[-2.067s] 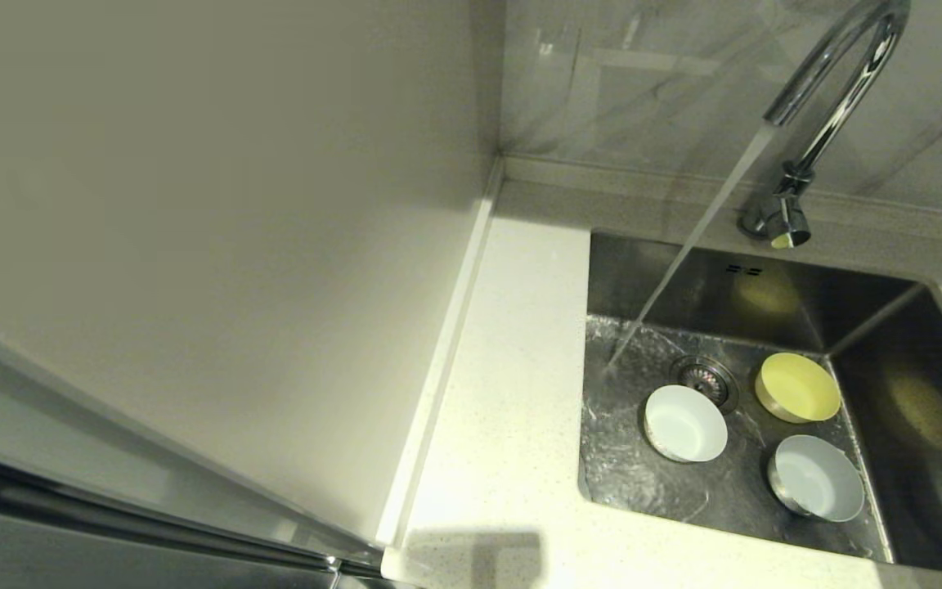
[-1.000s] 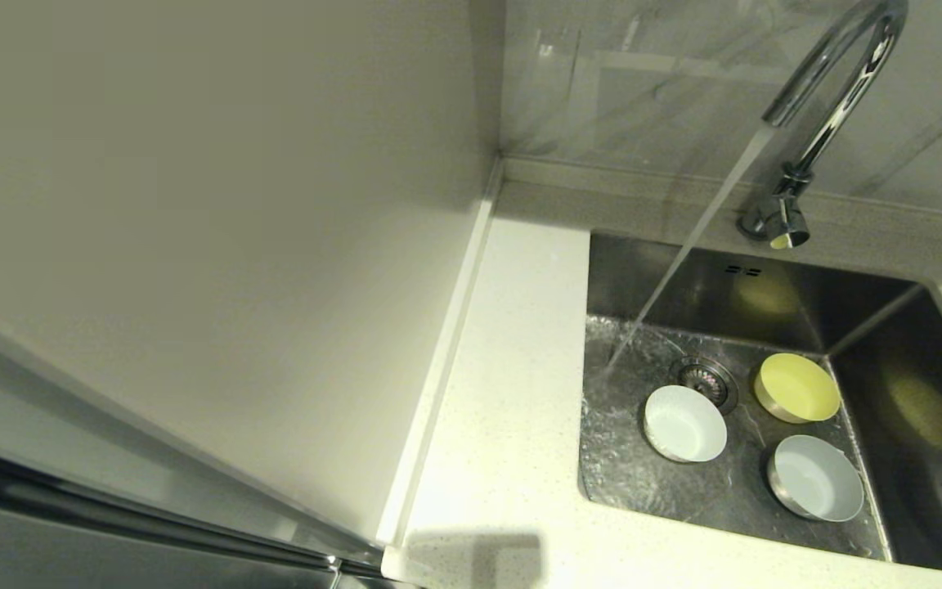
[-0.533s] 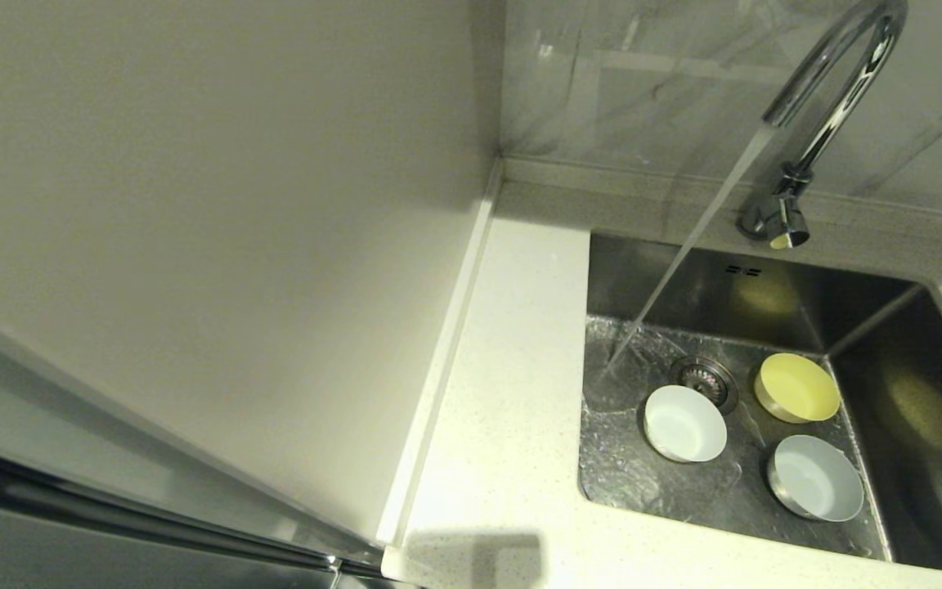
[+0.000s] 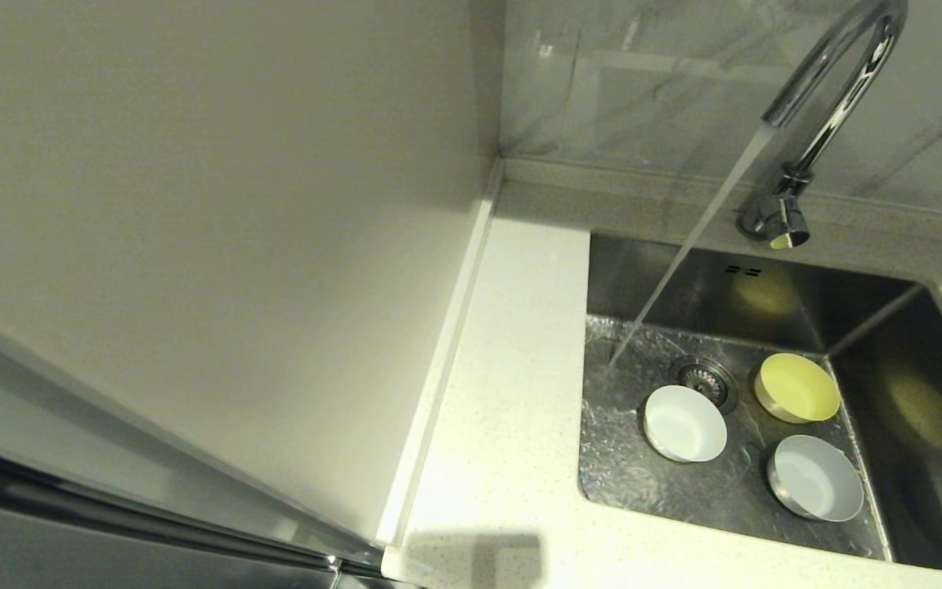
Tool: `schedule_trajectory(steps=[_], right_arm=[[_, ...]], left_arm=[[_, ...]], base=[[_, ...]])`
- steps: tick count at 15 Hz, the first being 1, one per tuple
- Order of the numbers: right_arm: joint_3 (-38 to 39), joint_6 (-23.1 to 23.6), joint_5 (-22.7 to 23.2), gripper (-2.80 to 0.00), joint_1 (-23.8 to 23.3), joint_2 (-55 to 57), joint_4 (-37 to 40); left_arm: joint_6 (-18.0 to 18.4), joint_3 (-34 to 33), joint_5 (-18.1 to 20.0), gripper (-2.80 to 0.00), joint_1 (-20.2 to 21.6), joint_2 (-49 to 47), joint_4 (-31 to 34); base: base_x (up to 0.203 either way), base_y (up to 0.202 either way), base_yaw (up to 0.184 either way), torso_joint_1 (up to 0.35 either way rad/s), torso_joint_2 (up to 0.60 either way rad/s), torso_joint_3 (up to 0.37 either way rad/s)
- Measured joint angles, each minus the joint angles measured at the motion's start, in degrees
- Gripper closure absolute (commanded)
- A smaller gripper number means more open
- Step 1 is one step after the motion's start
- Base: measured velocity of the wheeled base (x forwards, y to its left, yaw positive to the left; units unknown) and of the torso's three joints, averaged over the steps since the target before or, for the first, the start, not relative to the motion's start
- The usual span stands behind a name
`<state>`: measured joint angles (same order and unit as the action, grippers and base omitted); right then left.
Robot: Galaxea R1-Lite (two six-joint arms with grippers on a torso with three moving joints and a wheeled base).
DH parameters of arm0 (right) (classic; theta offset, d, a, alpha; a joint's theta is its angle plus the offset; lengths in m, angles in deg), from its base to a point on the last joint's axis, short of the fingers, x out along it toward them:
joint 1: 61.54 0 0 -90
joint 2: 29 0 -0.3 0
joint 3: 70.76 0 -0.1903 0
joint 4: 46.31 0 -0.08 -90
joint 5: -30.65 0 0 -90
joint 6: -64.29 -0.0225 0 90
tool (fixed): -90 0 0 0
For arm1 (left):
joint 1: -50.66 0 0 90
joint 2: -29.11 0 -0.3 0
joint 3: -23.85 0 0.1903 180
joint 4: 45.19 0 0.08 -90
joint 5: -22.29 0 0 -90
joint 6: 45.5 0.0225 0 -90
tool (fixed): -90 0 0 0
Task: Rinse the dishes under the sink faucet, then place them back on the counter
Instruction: Wait for the water to rinse the bowl
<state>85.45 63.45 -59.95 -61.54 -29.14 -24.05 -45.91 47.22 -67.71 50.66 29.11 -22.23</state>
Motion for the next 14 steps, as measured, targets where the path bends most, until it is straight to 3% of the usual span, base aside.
schedule_trajectory(steps=[14], right_arm=[[0.43, -0.04, 0.02, 0.0, 0.0, 0.02, 0.47]], left_arm=[[0.0, 0.0, 0.0, 0.0, 0.0, 0.0, 0.0]], base=[[0.0, 0.0, 0.0, 0.0, 0.0, 0.0]])
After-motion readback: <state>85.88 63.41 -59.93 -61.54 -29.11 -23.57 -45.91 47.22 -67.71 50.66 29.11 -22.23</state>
